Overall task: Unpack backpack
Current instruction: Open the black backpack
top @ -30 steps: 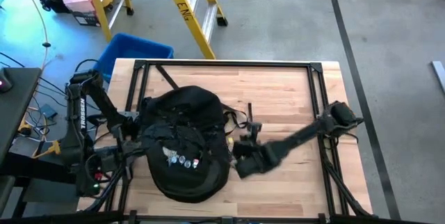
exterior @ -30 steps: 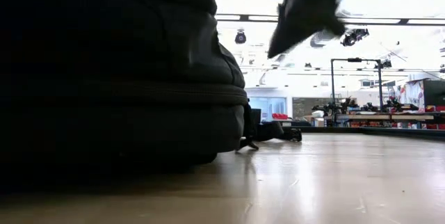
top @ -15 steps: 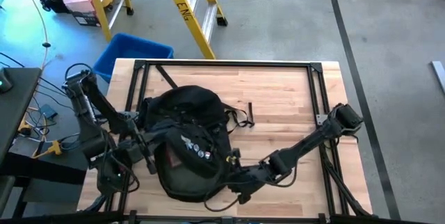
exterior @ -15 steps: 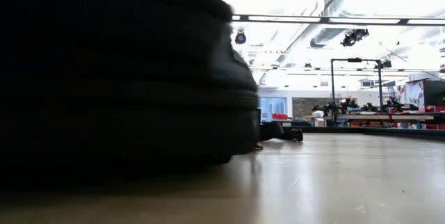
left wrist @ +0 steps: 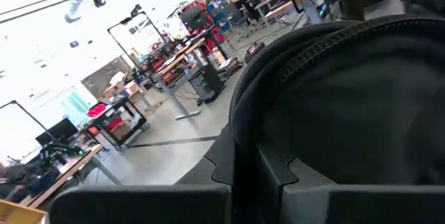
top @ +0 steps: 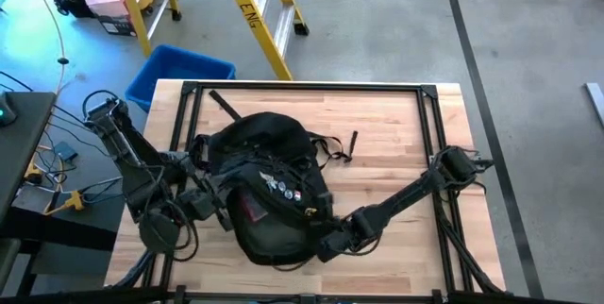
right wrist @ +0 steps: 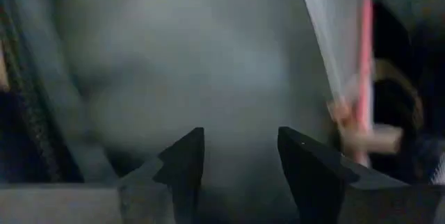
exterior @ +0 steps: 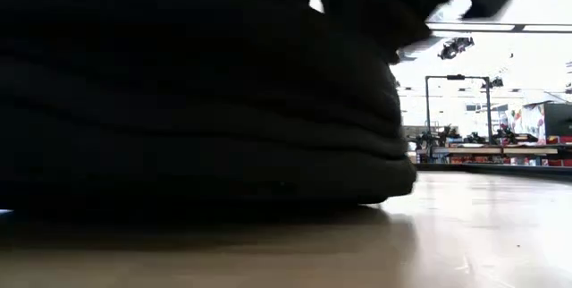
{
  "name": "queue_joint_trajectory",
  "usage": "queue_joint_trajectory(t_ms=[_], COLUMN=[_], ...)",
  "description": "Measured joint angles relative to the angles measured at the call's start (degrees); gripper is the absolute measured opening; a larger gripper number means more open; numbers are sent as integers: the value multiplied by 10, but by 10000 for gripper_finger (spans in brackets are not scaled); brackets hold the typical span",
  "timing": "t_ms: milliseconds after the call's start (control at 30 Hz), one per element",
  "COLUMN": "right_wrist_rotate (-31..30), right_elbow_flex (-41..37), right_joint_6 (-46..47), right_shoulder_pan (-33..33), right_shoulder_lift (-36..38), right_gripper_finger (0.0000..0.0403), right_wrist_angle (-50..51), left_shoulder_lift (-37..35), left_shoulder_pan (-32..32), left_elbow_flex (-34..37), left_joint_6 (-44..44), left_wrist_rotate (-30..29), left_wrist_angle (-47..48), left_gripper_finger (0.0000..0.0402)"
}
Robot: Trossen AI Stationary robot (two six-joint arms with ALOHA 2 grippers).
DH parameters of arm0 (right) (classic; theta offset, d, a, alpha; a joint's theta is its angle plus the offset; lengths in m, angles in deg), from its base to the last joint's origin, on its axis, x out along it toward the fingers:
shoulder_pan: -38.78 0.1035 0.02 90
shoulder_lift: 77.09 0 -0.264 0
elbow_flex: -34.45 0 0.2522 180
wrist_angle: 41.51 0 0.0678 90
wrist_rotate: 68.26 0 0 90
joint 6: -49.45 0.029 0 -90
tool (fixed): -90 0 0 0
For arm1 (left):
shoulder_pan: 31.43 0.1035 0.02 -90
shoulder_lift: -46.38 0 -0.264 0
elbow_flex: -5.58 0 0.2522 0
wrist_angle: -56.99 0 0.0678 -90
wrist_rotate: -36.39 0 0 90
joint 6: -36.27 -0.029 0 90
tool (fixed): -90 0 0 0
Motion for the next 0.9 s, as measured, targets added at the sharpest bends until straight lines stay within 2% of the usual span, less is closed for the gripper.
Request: queue_joint_trajectory(t_ms=[133, 300, 400, 533, 667, 800, 900], right_wrist_rotate=[-39, -51, -50, -22, -28, -91, -179], right_elbow_flex=[0, 25, 60, 121, 169, 201, 208], right_joint_6=[49, 7, -17, -70, -86, -60, -29], right_shoulder_pan=[-1, 15, 31, 64, 101, 128, 139], right_shoulder_lift=[1, 5, 6, 8, 9, 9, 9], right_gripper_finger=[174, 174, 174, 174, 174, 179, 197], right_wrist_angle=[76, 74, 88, 97, 95, 98, 102], left_shoulder_lift=[17, 34, 41, 39, 30, 24, 21], left_shoulder_pan=[-8, -8, -8, -10, -10, -10, -12], left_elbow_flex=[0, 0, -1, -2, -2, -2, -2], left_joint_6=[-60, -46, 23, 203, 368, 422, 422], left_wrist_rotate=[0, 3, 15, 18, 21, 22, 27], left_wrist_angle=[-62, -43, 28, 192, 332, 375, 373], left_gripper_finger=[0, 0, 1, 5, 6, 7, 7])
